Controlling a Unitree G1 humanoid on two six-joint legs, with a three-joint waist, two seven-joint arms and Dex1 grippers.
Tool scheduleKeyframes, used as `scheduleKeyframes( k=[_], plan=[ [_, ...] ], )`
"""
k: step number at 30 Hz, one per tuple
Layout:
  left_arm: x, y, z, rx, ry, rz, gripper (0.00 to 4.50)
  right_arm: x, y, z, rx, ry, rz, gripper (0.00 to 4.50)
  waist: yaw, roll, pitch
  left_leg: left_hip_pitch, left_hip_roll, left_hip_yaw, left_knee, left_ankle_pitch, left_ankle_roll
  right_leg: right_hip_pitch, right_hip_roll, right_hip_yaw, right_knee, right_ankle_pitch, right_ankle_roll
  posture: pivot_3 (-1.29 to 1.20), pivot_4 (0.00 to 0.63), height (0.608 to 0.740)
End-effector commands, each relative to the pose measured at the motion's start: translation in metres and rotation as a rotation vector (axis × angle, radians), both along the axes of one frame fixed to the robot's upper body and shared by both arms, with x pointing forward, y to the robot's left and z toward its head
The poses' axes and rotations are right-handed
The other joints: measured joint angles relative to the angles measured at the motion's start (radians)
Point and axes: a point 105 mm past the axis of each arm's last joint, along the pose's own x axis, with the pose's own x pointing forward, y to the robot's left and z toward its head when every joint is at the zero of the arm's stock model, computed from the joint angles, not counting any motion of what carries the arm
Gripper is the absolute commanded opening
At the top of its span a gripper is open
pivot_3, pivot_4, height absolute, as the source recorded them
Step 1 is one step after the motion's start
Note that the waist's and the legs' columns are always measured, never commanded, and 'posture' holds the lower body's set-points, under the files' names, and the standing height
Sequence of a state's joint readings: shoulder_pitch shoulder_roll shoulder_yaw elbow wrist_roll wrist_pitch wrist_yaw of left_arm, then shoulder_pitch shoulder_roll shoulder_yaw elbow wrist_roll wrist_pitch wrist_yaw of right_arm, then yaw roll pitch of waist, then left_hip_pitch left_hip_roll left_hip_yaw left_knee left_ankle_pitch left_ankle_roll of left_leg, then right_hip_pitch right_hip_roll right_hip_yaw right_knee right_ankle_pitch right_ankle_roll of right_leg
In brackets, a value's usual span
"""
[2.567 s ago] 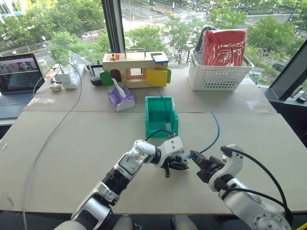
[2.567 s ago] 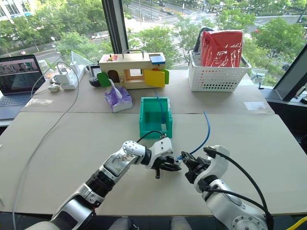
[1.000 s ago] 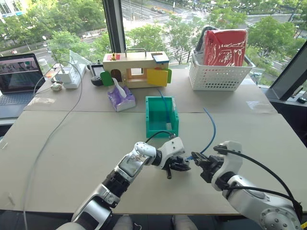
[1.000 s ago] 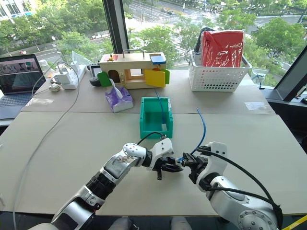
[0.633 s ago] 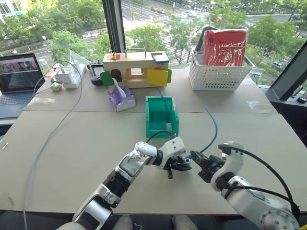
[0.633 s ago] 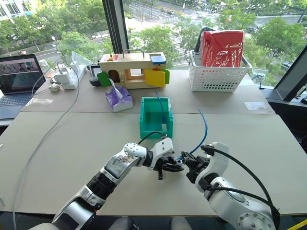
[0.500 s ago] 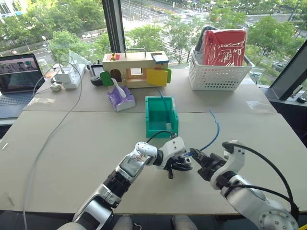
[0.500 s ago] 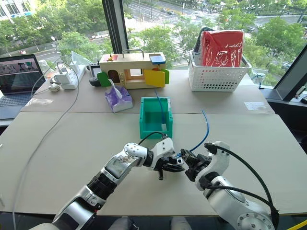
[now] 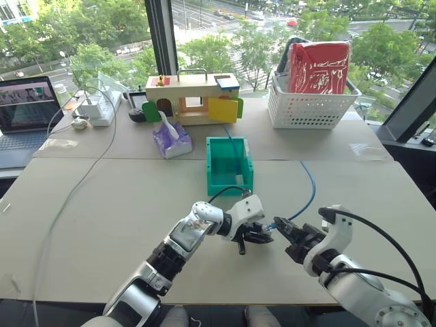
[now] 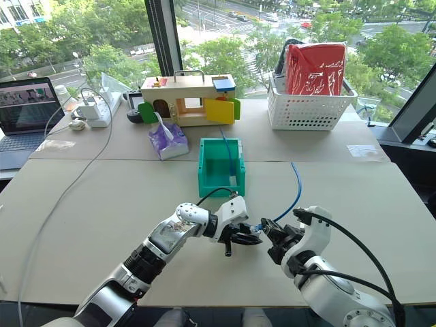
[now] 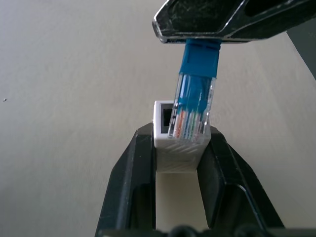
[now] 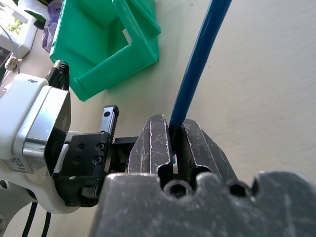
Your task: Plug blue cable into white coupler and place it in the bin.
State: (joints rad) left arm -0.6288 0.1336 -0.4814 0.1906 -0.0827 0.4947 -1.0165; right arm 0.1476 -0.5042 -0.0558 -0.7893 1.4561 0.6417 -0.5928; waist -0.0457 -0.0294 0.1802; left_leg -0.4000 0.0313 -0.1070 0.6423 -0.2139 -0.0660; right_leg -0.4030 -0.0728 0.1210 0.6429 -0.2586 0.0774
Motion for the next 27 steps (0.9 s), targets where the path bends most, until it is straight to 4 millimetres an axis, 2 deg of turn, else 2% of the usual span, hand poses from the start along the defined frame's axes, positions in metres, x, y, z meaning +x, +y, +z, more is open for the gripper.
scheduleKeyframes(
  k=[1,16,22,27],
  plan=[
    [-0.0015,-0.0045,0.0138,-0.041,-0.037,-0.031,0.67,-0.0023,-0.0008,0.0125,0.008,-0.054,-0.013,0.0,0.001,0.0,0.0,0.0,0.0,0.0,0.0,0.0,0.0,0.0,0.0,0.0,0.0,0.0,0.0,0.0,0.15,0.74],
    [-0.0037,-0.0046,0.0133,-0.043,-0.032,-0.035,0.67,-0.0026,-0.0069,0.0099,-0.009,-0.047,-0.043,0.0,0.001,0.0,0.0,0.0,0.0,0.0,0.0,0.0,0.0,0.0,0.0,0.0,0.0,0.0,0.0,0.0,0.15,0.74],
    [-0.0036,-0.0045,0.0134,-0.037,-0.035,-0.037,0.67,-0.0013,-0.0075,0.0081,-0.098,-0.048,-0.016,0.0,0.0,0.0,0.0,0.0,0.0,0.0,0.0,0.0,0.0,0.0,0.0,0.0,0.0,0.0,0.0,0.0,0.15,0.74],
    [-0.0034,-0.0054,0.0141,-0.025,-0.048,-0.043,0.67,0.0039,0.0012,0.008,-0.191,-0.063,0.045,0.0,0.0,0.0,0.0,0.0,0.0,0.0,0.0,0.0,0.0,0.0,0.0,0.0,0.0,0.0,0.0,0.0,0.15,0.74]
  ],
)
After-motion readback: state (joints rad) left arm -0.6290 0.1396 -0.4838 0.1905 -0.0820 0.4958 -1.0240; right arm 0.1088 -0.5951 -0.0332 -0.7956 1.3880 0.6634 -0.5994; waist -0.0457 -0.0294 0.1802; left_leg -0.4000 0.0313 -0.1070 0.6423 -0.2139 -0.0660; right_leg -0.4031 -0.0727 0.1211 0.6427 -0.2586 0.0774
